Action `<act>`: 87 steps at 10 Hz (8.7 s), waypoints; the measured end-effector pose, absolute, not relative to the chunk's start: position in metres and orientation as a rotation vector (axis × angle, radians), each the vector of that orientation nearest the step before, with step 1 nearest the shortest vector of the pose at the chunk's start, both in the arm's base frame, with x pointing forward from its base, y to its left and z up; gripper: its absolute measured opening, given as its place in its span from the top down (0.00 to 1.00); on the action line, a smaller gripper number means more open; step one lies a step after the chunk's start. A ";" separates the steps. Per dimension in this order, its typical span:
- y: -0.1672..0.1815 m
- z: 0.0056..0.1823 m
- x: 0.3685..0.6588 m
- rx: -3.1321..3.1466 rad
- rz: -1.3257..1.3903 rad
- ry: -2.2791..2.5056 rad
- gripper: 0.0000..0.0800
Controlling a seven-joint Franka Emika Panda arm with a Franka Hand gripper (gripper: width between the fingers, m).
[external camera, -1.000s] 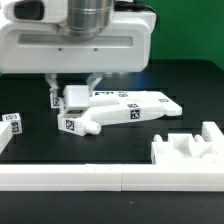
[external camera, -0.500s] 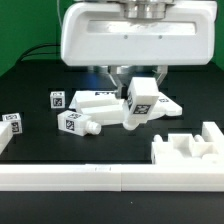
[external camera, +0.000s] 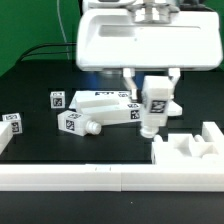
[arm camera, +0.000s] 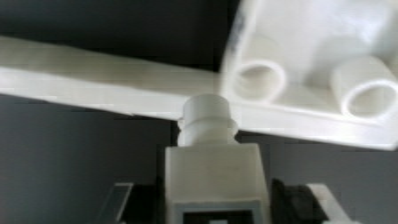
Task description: Assemble chair
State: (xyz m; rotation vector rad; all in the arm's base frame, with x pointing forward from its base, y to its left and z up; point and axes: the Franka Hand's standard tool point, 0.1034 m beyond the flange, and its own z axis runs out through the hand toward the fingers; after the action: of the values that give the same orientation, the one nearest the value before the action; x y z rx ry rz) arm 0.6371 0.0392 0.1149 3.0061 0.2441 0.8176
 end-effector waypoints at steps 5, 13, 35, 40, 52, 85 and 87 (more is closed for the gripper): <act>0.037 0.113 0.641 2.941 0.976 0.217 0.65; 0.100 0.097 0.638 3.022 0.978 0.100 0.65; 0.114 0.065 0.629 3.088 0.793 0.142 0.24; 0.114 0.074 0.636 3.261 0.063 0.098 0.19; 0.121 0.072 0.643 2.855 -0.041 -1.615 0.64; 0.117 0.075 0.649 3.046 0.129 -1.138 0.25; 0.118 0.074 0.649 3.130 0.146 -0.824 0.20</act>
Offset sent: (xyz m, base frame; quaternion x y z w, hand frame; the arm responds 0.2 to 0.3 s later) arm 0.0000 0.0000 0.0000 0.0000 0.0000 0.0000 1.0000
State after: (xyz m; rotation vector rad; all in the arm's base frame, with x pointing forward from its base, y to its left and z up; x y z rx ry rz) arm 0.6485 0.1183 0.0741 3.1301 -0.8244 0.1460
